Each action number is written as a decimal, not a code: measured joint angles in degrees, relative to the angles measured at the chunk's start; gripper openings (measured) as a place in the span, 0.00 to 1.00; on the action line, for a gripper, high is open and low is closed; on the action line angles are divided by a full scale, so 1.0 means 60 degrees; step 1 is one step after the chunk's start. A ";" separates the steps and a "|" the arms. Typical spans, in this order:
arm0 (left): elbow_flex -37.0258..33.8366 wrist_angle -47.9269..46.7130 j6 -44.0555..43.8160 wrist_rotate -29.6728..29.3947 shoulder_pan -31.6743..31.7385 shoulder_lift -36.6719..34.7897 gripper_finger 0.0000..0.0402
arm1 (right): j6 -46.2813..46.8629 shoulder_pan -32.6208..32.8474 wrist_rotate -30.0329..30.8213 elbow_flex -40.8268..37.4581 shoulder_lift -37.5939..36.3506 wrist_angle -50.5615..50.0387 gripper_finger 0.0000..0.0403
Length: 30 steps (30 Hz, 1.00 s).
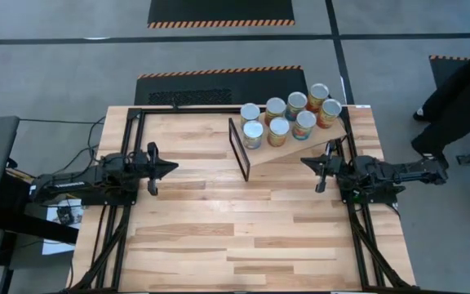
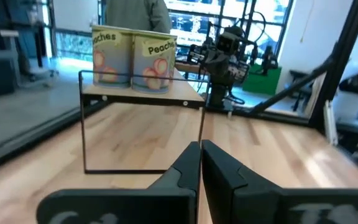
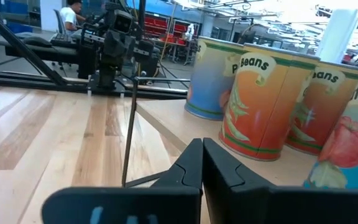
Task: Pick and place cans onto a shelf
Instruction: Return to Home Position
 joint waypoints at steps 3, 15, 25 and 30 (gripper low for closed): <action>0.0000 -0.0001 -0.0449 0.0000 0.0000 0.0000 0.01 | -0.0002 0.0000 -0.0004 0.0000 0.0004 -0.0003 0.06; 0.0004 -0.0012 -0.0472 0.0003 0.0000 0.0000 0.01 | -0.0025 0.0000 -0.0004 -0.0004 0.0004 -0.0003 0.07; 0.0007 -0.0019 -0.0484 0.0003 0.0000 0.0000 0.01 | -0.0022 0.0000 -0.0004 -0.0004 0.0004 0.0000 0.07; 0.0011 -0.0023 -0.0488 0.0000 0.0000 0.0000 0.01 | -0.0022 0.0000 -0.0004 -0.0004 0.0004 -0.0003 0.07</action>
